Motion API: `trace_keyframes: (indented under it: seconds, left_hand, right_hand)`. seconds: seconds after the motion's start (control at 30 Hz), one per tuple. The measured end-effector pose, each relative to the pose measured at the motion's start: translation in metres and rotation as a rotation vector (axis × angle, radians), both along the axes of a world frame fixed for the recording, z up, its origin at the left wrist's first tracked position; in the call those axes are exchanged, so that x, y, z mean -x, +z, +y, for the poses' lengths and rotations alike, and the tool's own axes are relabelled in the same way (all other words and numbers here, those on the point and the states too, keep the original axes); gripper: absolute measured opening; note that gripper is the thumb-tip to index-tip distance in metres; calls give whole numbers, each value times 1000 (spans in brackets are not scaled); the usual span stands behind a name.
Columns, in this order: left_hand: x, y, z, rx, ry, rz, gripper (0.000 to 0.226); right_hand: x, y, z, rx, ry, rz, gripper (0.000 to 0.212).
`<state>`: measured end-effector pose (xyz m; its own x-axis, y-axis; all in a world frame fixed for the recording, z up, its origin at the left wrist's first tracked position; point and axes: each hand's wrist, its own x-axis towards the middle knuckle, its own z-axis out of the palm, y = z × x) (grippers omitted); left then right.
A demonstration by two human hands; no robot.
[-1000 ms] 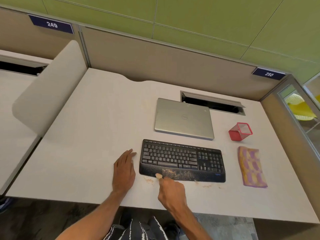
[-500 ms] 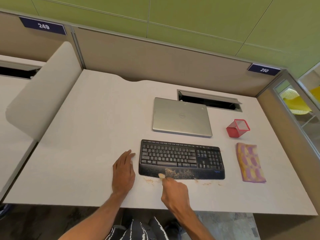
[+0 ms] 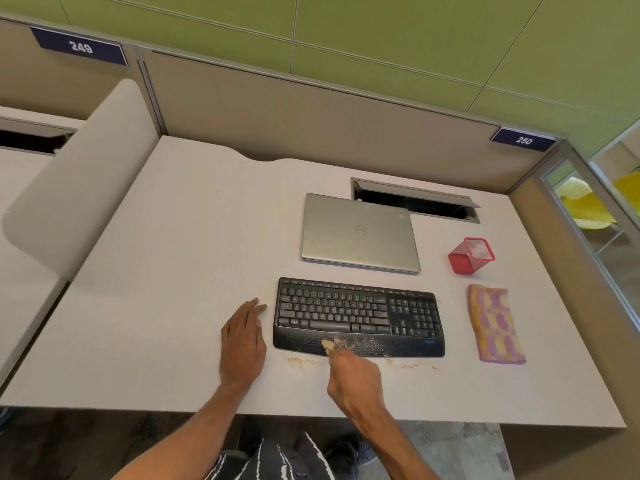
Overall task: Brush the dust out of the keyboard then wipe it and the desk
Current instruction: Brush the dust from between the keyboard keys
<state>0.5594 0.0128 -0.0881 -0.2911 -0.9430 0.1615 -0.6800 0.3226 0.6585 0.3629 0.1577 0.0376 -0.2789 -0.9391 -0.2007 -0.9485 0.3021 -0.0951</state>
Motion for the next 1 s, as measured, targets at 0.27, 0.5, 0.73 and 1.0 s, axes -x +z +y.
trace_keyframes:
  seconds: [0.27, 0.5, 0.73, 1.0]
  left_hand:
    - [1, 1, 1, -2, 1, -14, 44]
    - [-1, 2, 0, -8, 3, 1, 43]
    - [2, 4, 1, 18, 7, -1, 42]
    - [0, 4, 1, 6, -1, -3, 43]
  right_hand:
    - [6, 11, -7, 55, -34, -18, 26]
    - [-1, 8, -7, -13, -58, 13, 24]
    - [2, 1, 21, 50, -68, -29, 42]
    - [20, 6, 0, 47, -29, 63, 40]
